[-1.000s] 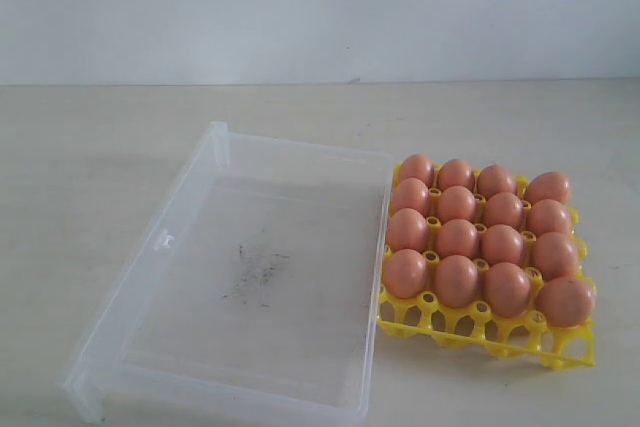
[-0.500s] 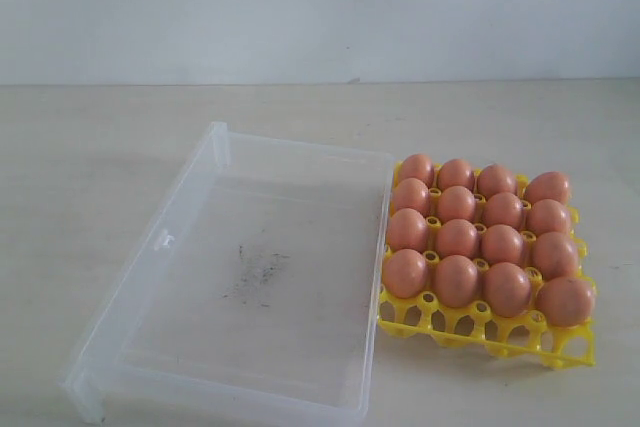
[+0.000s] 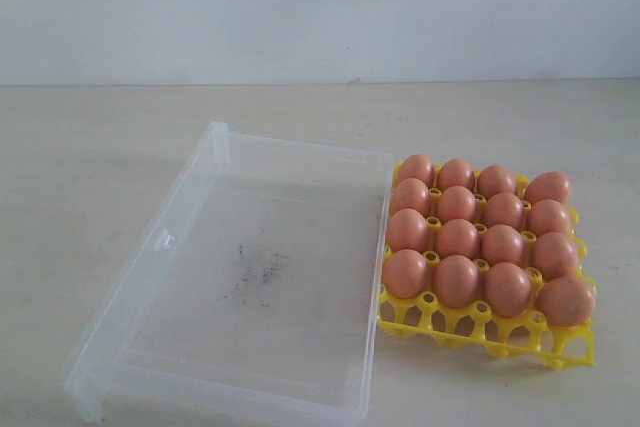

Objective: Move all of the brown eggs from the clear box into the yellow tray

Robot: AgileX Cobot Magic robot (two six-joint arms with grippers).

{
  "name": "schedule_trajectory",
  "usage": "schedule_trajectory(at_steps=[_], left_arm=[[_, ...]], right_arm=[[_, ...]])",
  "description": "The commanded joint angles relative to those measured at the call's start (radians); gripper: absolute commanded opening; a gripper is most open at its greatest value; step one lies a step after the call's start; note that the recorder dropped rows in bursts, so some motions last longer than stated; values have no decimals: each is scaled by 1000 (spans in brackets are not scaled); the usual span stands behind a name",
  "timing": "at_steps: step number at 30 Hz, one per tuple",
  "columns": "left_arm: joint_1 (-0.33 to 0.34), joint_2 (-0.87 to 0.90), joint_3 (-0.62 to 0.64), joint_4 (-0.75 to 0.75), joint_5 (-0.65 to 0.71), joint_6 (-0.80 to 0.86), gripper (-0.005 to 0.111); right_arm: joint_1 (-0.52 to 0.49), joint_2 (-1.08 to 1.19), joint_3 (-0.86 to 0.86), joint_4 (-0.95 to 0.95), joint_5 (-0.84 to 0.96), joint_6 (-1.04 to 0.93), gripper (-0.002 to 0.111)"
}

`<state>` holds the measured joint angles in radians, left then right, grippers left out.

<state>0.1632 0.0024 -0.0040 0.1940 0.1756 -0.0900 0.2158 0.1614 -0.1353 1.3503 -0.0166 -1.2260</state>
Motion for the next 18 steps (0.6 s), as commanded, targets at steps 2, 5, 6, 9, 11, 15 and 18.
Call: schedule_trajectory(at_steps=[2,5,6,9,11,15,18], left_arm=[[2,-2,4,4,-3,-7,4],[2,-2,4,4,-3,-7,4],[2,-2,4,4,-3,-7,4],[2,-2,4,4,-3,-7,4],[2,-2,4,4,-3,-7,4],[2,-2,4,4,-3,-7,4],[2,-2,4,4,-3,-7,4]], right_arm=[[-36,-139,-22,-1,48,14,0],[-36,-161,-92,-1,68,9,0],[-36,-161,-114,-1,80,6,0],[-36,-161,-190,0,147,-15,0],[-36,-161,-217,0,157,-15,0],[-36,-161,-206,0,138,-5,0],[-36,-161,-181,-222,99,315,0]])
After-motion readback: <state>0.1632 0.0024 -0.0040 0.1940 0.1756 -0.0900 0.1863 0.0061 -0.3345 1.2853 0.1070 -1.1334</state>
